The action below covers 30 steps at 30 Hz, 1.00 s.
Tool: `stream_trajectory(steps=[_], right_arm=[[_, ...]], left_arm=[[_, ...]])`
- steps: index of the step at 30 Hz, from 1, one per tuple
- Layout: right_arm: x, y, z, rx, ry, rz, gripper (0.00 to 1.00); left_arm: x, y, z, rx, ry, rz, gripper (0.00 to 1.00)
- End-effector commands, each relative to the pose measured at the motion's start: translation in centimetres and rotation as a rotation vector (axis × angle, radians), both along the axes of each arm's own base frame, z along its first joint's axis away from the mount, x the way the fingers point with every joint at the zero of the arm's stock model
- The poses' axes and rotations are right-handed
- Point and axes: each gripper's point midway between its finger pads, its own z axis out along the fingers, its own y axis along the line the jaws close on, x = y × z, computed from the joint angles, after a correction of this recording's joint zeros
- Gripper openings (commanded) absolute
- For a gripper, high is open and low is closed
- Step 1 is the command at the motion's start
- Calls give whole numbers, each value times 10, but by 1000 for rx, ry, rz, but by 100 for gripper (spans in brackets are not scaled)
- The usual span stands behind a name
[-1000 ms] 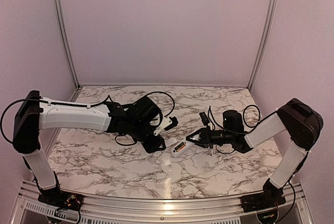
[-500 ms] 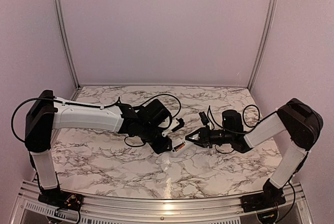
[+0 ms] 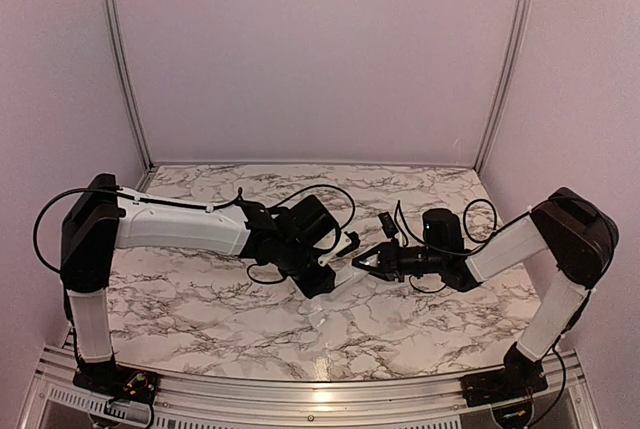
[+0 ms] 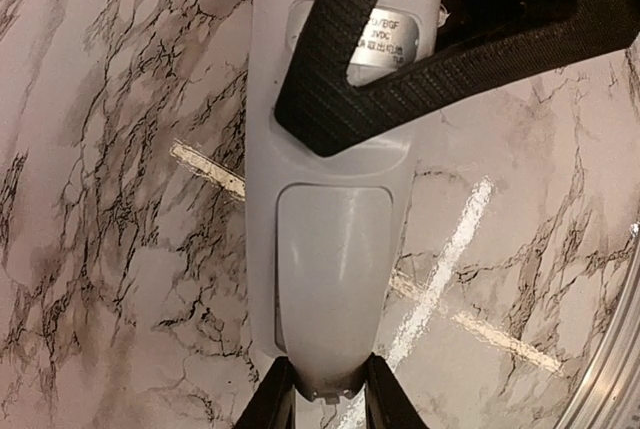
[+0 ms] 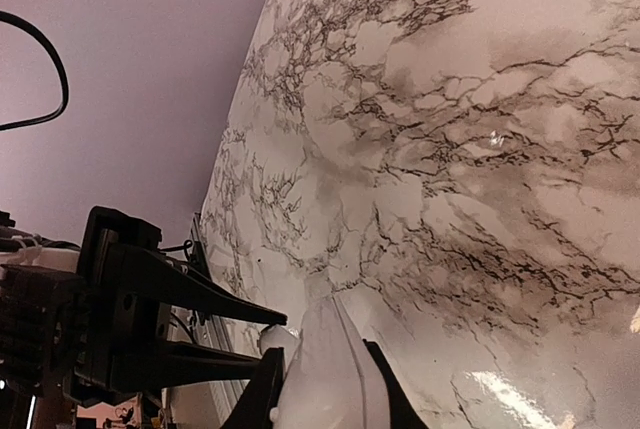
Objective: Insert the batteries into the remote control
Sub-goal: Load the battery cover onto the remote control without the battery cover.
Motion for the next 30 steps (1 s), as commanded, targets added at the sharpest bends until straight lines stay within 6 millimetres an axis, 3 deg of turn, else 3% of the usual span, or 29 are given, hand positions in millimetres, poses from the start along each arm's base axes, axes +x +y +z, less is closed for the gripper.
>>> stream_trajectory(steps=[1,7,15,20,25,30], right_arm=[[2,12,10,11,-21,20,0],[1,13,8,14,-9,17,0],[-1,14,19,64,-7,33,0],[-1,13,23,78,-5,34,0],[-2,11,23,86,4,39,0],[-4,8,20,92,19,39,0]], left_arm=[[6,5,-11,73,-15,20,22],[6,5,-17,92,-3,23,22],[0,6,-19,97,15,-3,37],[2,11,-20,118,0,0,41],[7,14,-15,126,-33,9,45],[8,14,-3,110,-52,15,56]])
